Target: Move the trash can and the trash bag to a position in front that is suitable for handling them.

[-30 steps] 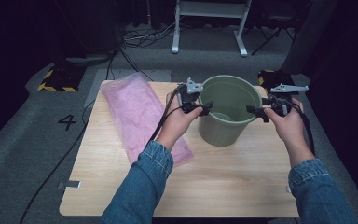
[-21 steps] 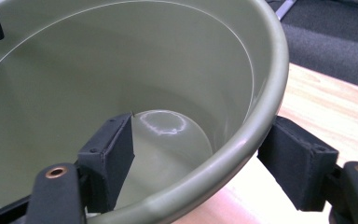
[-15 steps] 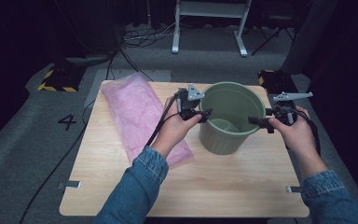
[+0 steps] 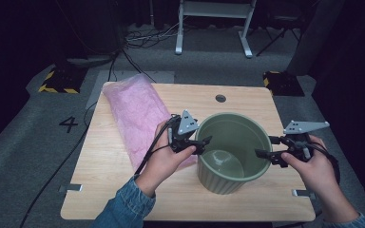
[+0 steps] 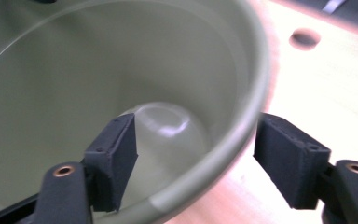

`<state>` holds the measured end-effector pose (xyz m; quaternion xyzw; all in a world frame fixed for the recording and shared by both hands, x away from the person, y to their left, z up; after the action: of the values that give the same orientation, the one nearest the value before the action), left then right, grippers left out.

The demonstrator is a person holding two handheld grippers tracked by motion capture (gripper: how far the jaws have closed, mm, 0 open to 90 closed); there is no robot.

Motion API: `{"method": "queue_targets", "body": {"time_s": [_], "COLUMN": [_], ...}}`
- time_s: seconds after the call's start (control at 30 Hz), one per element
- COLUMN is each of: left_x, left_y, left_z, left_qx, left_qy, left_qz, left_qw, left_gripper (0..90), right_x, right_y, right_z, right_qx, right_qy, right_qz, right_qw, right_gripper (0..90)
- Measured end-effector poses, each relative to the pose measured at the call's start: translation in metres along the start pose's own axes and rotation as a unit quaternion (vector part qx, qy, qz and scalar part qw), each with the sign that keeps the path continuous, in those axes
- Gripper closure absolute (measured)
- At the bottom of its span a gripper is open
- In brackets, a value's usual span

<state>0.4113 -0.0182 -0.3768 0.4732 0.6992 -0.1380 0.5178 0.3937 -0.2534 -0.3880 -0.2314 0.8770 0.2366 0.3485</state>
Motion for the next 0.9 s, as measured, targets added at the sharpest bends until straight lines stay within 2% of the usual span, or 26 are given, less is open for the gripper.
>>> {"method": "queue_targets", "body": {"time_s": [0.07, 0.1, 0.17, 0.23, 0.27, 0.33, 0.37, 0.4, 0.43, 0.5, 0.57, 0.6, 0.63, 0.67, 0.73, 0.77, 0.83, 0.87, 0.9], "left_x": [0.0, 0.002, 0.009, 0.02, 0.027, 0.044, 0.052, 0.061, 0.069, 0.084, 0.099, 0.105, 0.11, 0.115, 0.124, 0.127, 0.129, 0.129, 0.128], "left_y": [0.001, 0.003, 0.006, 0.011, 0.013, 0.016, 0.016, 0.013, 0.01, 0.002, -0.002, -0.003, -0.003, -0.002, -0.003, -0.006, -0.015, -0.019, -0.021], "left_z": [-0.01, -0.015, -0.026, -0.04, -0.048, -0.06, -0.063, -0.063, -0.058, -0.041, -0.02, -0.009, 0.001, 0.012, 0.033, 0.043, 0.056, 0.058, 0.058], "left_qx": [-0.011, -0.018, -0.037, -0.065, -0.087, -0.14, -0.155, -0.158, -0.148, -0.114, -0.088, -0.077, -0.07, -0.072, -0.082, -0.078, -0.052, -0.046, -0.048], "left_qy": [-0.01, -0.014, -0.016, -0.015, -0.009, 0.018, 0.03, 0.042, 0.049, 0.055, 0.061, 0.056, 0.052, 0.047, 0.055, 0.056, 0.057, 0.062, 0.063], "left_qz": [0.002, 0.004, 0.008, 0.007, 0.009, 0.028, 0.033, 0.035, 0.029, 0.007, -0.018, -0.036, -0.052, -0.064, -0.075, -0.079, -0.09, -0.089, -0.08], "left_qw": [0.9999, 0.9997, 0.9992, 0.9977, 0.9961, 0.9896, 0.9869, 0.986, 0.9874, 0.9919, 0.9941, 0.9949, 0.9949, 0.9942, 0.9923, 0.9923, 0.9929, 0.993, 0.9937], "left_gripper": [27.3, 27.3, 27.2, 26.7, 26.2, 24.3, 24.3, 24.3, 24.3, 24.2, 24.4, 24.6, 25.0, 25.2, 26.2, 27.4, 28.5, 29.9, 34.2], "right_x": [-0.009, -0.014, -0.018, -0.015, -0.011, -0.001, 0.006, 0.014, 0.022, 0.036, 0.049, 0.054, 0.059, 0.063, 0.07, 0.072, 0.076, 0.077, 0.078], "right_y": [0.0, -0.001, -0.008, -0.018, -0.025, -0.041, -0.048, -0.053, -0.056, -0.06, -0.063, -0.064, -0.065, -0.066, -0.067, -0.067, -0.065, -0.063, -0.06], "right_z": [-0.009, -0.016, -0.033, -0.044, -0.048, -0.054, -0.054, -0.051, -0.046, -0.031, -0.014, -0.005, 0.004, 0.012, 0.028, 0.035, 0.047, 0.051, 0.055], "right_qx": [0.0, -0.002, -0.002, 0.002, 0.007, 0.021, 0.032, 0.038, 0.042, 0.048, 0.056, 0.056, 0.058, 0.059, 0.052, 0.045, 0.031, 0.02, 0.008], "right_qy": [-0.064, -0.097, -0.145, -0.17, -0.178, -0.188, -0.187, -0.182, -0.173, -0.155, -0.134, -0.128, -0.122, -0.117, -0.115, -0.117, -0.119, -0.121, -0.12], "right_qz": [-0.002, 0.0, 0.014, 0.032, 0.044, 0.058, 0.062, 0.065, 0.066, 0.06, 0.053, 0.05, 0.049, 0.046, 0.051, 0.053, 0.053, 0.054, 0.056], "right_qw": [0.9979, 0.9953, 0.9893, 0.985, 0.983, 0.9803, 0.9799, 0.9804, 0.9818, 0.9849, 0.988, 0.9889, 0.9896, 0.9903, 0.9907, 0.9907, 0.991, 0.991, 0.9912], "right_gripper": [27.6, 27.2, 26.6, 26.9, 28.4, 31.8, 33.1, 33.7, 34.2, 35.0, 35.4, 35.4, 35.4, 35.5, 35.5, 35.5, 35.7, 35.8, 35.9]}}
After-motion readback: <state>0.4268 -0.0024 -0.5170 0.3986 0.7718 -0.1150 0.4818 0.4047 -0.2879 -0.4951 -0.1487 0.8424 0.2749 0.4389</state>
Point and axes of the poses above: each handheld gripper's, and its own axes: z roughly forward along the jaws, x roughly out of its underside, y roughly to its left, the point moved 9 cm from there along z, roughly forward along the jaws, and after that the axes turned 15 degrees about z, right-handed, at the moved point
